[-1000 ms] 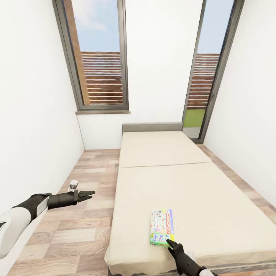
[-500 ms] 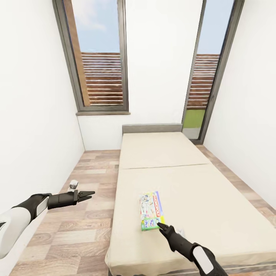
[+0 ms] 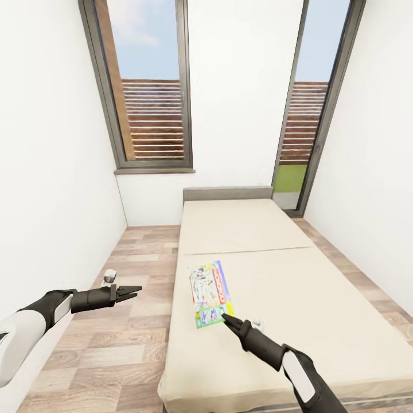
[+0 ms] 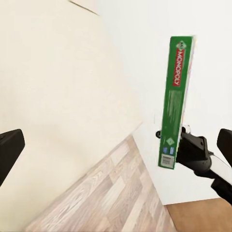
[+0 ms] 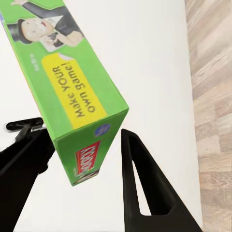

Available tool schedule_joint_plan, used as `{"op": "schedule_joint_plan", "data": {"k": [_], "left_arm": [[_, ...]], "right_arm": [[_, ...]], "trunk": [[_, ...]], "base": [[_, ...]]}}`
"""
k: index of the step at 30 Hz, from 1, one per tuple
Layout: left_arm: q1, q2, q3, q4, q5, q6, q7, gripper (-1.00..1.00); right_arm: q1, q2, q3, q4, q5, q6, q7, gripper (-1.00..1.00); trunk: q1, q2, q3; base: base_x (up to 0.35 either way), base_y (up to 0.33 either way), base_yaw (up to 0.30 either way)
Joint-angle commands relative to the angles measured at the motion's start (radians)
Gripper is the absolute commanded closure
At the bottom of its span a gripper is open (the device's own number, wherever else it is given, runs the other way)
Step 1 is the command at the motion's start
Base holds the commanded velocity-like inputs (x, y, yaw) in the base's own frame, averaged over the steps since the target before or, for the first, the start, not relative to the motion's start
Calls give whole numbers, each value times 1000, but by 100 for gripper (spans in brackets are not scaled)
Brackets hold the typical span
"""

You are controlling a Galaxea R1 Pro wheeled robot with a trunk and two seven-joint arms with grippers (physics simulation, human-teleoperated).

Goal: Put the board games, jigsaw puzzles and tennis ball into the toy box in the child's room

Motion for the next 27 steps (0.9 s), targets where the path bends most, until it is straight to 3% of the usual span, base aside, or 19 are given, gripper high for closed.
{"op": "schedule_joint_plan", "data": {"k": [1, 4, 15, 27], "left_arm": [[-1, 0, 2, 0, -2, 10, -3, -100], [-1, 0, 2, 0, -3, 10, -3, -100], [-1, 0, 2, 0, -3, 9, -2, -100], [-1, 1, 4, 0, -3, 11, -2, -100]], "right_arm": [[0, 0, -3, -1, 5, 2, 32, 100], [1, -2, -1, -1, 8, 5, 73, 100], [-3, -7, -2, 4, 6, -21, 125, 100], [-4, -11, -4, 3, 9, -41, 79, 100]], "trunk": [[-4, 7, 2], [-15, 28, 11], [-58, 105, 46], [-104, 189, 84]], "base": [[0, 0, 0], [0, 0, 0], [0, 0, 0], [0, 0, 0]]}}
